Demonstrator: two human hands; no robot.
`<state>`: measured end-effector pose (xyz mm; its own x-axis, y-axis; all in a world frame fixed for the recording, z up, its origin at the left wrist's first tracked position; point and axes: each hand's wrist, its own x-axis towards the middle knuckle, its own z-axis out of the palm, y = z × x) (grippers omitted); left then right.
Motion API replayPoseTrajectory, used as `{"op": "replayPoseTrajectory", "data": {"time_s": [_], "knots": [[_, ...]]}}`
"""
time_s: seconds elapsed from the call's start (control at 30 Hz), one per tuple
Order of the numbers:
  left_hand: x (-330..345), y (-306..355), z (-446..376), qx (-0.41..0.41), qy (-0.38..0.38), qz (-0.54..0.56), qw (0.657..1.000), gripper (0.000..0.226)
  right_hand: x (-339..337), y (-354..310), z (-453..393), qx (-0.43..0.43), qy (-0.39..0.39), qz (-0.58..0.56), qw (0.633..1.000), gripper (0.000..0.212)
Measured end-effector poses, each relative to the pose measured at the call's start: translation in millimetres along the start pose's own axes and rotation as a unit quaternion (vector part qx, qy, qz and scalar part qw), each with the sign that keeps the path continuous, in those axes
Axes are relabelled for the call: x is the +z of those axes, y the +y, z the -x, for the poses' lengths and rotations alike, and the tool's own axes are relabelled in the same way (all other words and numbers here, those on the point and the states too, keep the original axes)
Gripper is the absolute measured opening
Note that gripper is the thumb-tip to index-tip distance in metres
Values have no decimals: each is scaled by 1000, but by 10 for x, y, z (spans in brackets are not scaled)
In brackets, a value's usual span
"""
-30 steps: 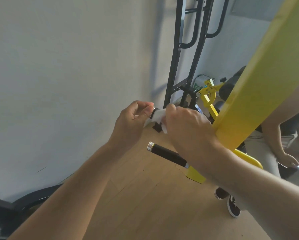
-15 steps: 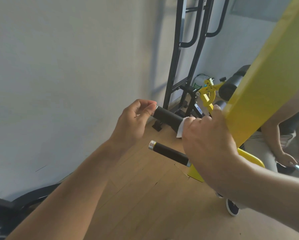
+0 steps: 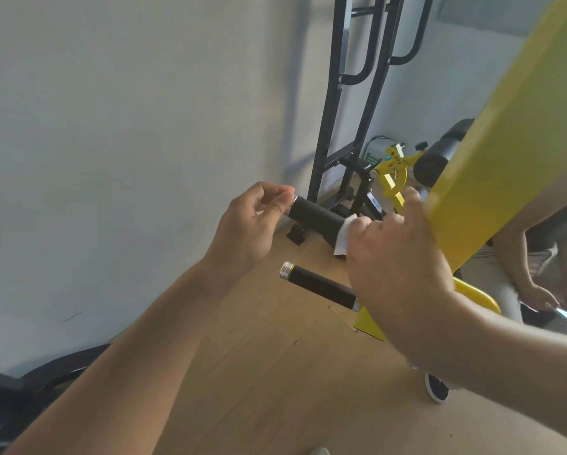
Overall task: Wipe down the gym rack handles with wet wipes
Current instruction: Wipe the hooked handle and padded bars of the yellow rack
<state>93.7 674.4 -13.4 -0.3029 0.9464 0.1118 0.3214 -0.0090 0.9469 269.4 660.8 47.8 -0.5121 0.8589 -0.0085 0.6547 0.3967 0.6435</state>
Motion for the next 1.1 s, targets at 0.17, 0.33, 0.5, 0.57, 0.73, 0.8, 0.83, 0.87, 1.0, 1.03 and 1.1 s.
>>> {"op": "replayPoseTrajectory", "data": {"time_s": [0.17, 0.33, 0.5, 0.57, 0.73, 0.8, 0.83, 0.87, 1.0, 1.03, 1.1], "knots": [[-35, 25, -23, -4, -2, -14, 1000, 23, 29, -163, -241, 16, 52, -87, 995, 23], [-81, -10, -40, -5, 10, 8, 1000, 18, 97, -346, -561, 16, 155, -182, 971, 22], [-38, 11, -45, 2, 4, 1, 1000, 16, 160, -258, -328, -5, 83, -85, 993, 58], [2, 17, -32, 2, 6, 5, 1000, 17, 157, -165, -204, -46, 47, -79, 995, 83], [27, 37, -4, 7, 8, 15, 1000, 20, 86, -93, -312, -47, 87, -228, 969, 68], [13, 42, 11, 12, 4, 12, 1000, 18, 109, -138, -477, -54, 110, -327, 937, 43], [4, 41, 15, 14, 4, 9, 1000, 18, 120, -169, -535, -48, 113, -380, 917, 36], [-6, 37, 15, 15, 5, 5, 1000, 17, 105, -192, -569, -45, 110, -416, 901, 35], [7, 14, 6, 31, 33, -15, 999, 13, 67, -149, -399, -11, 129, -285, 950, 24], [19, 8, 8, 39, 39, -23, 998, 14, 37, -99, -302, -3, 114, -224, 968, 17], [41, 6, 17, 45, 34, -29, 998, 14, 16, -28, -97, 2, 20, -116, 993, 23]]}}
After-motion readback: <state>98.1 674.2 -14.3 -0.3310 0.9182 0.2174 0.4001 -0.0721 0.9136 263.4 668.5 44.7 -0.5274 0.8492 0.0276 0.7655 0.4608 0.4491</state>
